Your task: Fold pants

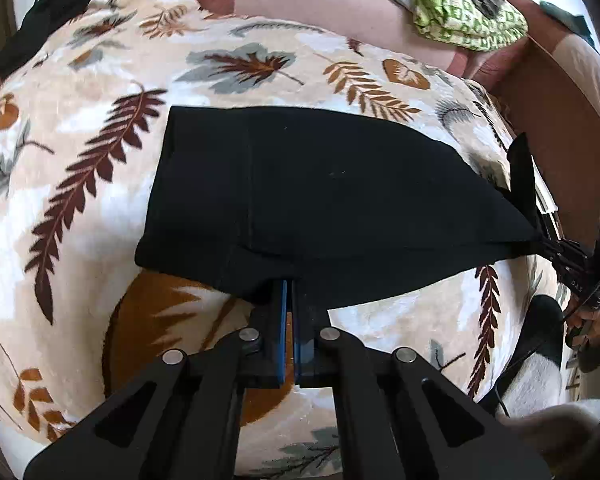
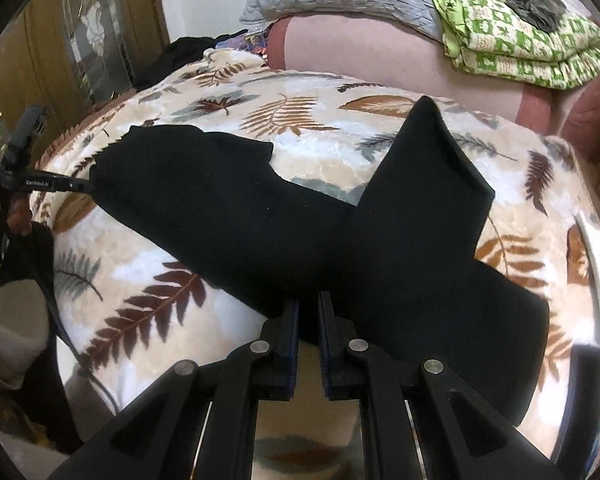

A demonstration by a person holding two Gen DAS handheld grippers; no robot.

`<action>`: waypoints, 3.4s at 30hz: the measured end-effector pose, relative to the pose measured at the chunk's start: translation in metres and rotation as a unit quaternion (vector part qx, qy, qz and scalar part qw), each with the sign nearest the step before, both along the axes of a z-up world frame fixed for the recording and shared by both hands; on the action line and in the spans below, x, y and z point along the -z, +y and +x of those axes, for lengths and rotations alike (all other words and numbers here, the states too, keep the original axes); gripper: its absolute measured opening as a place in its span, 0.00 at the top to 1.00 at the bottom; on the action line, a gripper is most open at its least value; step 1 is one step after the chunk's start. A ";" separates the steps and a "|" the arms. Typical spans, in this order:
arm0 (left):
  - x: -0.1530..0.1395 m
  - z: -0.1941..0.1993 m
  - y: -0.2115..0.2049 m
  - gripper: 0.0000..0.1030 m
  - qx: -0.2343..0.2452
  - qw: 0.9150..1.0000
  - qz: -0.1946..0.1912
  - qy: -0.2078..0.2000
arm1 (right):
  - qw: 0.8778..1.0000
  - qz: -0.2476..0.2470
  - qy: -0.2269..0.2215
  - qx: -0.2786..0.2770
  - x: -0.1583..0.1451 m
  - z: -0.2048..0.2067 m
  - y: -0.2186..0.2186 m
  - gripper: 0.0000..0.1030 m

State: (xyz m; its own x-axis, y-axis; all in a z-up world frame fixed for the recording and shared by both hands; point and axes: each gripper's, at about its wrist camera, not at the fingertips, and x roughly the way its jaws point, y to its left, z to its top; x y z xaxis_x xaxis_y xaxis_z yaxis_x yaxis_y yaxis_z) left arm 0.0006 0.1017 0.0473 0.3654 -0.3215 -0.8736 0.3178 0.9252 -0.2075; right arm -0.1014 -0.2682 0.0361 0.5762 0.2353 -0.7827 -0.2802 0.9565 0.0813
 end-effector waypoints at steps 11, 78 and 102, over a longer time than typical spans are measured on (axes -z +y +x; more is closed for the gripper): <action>-0.007 0.001 0.018 0.26 -0.089 0.995 -0.049 -0.019 | 1.000 0.008 0.016 0.008 0.009 -0.003 0.000 0.93; 0.001 -0.007 0.001 0.83 -0.145 0.989 -0.016 -0.039 | 0.945 0.082 0.081 0.306 0.006 -0.030 -0.124 0.80; 0.000 0.012 -0.007 0.46 -0.154 0.985 0.026 -0.073 | 0.992 0.122 0.000 0.031 -0.006 0.096 0.101 0.64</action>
